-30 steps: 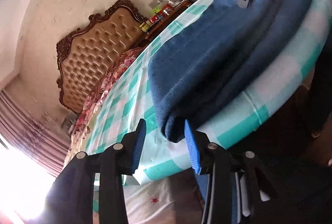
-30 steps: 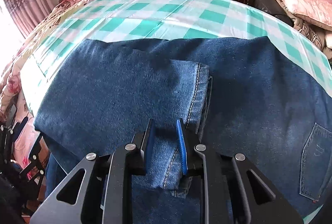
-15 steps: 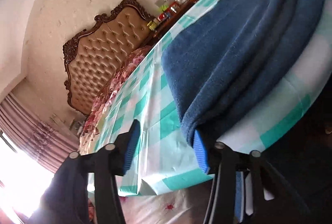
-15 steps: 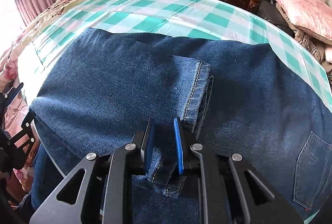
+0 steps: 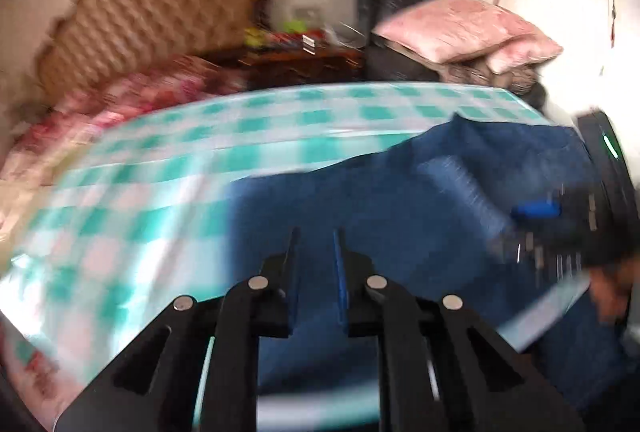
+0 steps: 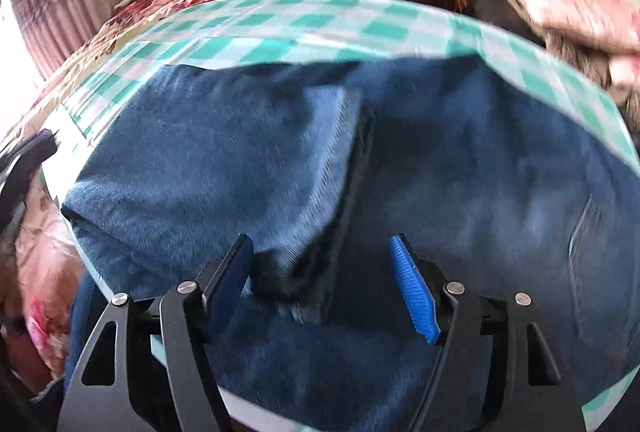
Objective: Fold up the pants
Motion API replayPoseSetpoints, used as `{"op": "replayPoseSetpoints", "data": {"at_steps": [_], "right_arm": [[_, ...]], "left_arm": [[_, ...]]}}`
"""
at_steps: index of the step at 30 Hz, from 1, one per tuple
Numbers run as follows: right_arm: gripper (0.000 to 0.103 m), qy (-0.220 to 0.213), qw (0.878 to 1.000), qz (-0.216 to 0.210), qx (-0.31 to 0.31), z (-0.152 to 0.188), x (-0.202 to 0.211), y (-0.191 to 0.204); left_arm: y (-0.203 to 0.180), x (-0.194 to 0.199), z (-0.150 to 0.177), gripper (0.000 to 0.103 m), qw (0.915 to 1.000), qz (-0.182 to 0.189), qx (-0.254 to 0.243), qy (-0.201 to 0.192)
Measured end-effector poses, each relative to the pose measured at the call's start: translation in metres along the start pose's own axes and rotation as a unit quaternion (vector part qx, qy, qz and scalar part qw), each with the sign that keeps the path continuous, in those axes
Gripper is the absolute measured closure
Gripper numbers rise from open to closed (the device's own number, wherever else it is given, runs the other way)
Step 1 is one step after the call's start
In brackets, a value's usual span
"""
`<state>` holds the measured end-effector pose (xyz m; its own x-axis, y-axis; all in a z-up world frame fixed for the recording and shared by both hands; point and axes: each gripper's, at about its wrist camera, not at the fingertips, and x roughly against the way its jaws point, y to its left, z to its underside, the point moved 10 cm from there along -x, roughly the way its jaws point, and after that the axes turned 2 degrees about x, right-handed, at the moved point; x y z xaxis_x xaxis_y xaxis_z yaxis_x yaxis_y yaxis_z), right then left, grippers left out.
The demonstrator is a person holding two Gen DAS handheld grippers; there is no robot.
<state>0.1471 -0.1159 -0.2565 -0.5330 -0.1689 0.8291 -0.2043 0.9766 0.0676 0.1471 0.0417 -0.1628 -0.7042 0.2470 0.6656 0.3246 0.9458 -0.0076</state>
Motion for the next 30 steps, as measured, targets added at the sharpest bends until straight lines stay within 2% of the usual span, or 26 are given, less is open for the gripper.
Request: {"op": "replayPoseSetpoints", "data": {"at_steps": [3,4,6,7,9,10,11,13,15,18,20,22,24,26,28,30], "right_arm": [[0.034,-0.019,1.000,0.006,-0.007,-0.001,0.011,-0.003],[0.035,-0.019,1.000,0.010,-0.003,-0.001,0.011,-0.002],[0.038,-0.007,1.000,0.012,0.000,0.003,0.006,-0.003],[0.041,-0.001,1.000,0.005,-0.005,0.006,0.003,-0.003],[0.041,-0.003,1.000,0.009,-0.001,0.008,0.002,-0.002],[0.041,-0.004,1.000,0.017,0.007,0.008,0.002,0.000],[0.041,-0.004,1.000,0.020,0.007,0.008,0.002,0.000],[0.041,-0.003,1.000,0.019,-0.001,0.009,0.002,0.000],[0.041,-0.005,1.000,0.017,-0.004,0.010,0.002,-0.001],[0.041,-0.006,1.000,0.016,-0.008,0.010,0.002,-0.001],[0.041,-0.005,1.000,0.015,-0.011,0.010,0.002,-0.002],[0.041,-0.007,1.000,0.012,-0.013,0.010,0.002,-0.002],[0.040,-0.010,1.000,0.012,-0.014,0.010,0.002,-0.002],[0.040,-0.012,1.000,0.016,-0.014,0.011,0.002,-0.002],[0.040,-0.010,1.000,0.013,-0.020,0.011,0.002,-0.003],[0.040,-0.008,1.000,0.002,-0.030,0.010,0.004,-0.004]], "left_arm": [[-0.016,-0.057,-0.026,0.088,0.9992,0.010,-0.012,0.038],[-0.017,-0.077,-0.026,0.090,0.9979,0.014,-0.010,0.063],[-0.002,-0.115,-0.023,0.093,0.9944,-0.013,0.003,0.105],[0.005,-0.124,-0.022,0.092,0.9934,-0.012,0.021,0.112],[0.017,-0.127,-0.025,0.093,0.9902,-0.018,0.071,0.118],[0.017,-0.121,-0.032,0.094,0.9900,-0.028,0.088,0.106],[0.010,-0.112,-0.036,0.094,0.9919,-0.018,0.088,0.090],[-0.032,-0.099,-0.043,0.094,0.9954,0.042,0.052,0.069],[-0.067,-0.098,-0.043,0.094,0.9936,0.084,0.016,0.074],[-0.107,-0.121,-0.031,0.093,0.9878,0.112,-0.029,0.104],[-0.107,-0.132,-0.032,0.093,0.9892,0.100,-0.025,0.105],[-0.106,-0.127,-0.039,0.094,0.9889,0.111,-0.003,0.099],[-0.114,-0.120,-0.043,0.092,0.9883,0.121,-0.026,0.089],[-0.116,-0.132,-0.035,0.091,0.9863,0.112,-0.039,0.114],[-0.111,-0.132,-0.039,0.089,0.9851,0.127,-0.013,0.115],[-0.099,-0.113,-0.050,0.089,0.9874,0.134,0.019,0.083]]}}
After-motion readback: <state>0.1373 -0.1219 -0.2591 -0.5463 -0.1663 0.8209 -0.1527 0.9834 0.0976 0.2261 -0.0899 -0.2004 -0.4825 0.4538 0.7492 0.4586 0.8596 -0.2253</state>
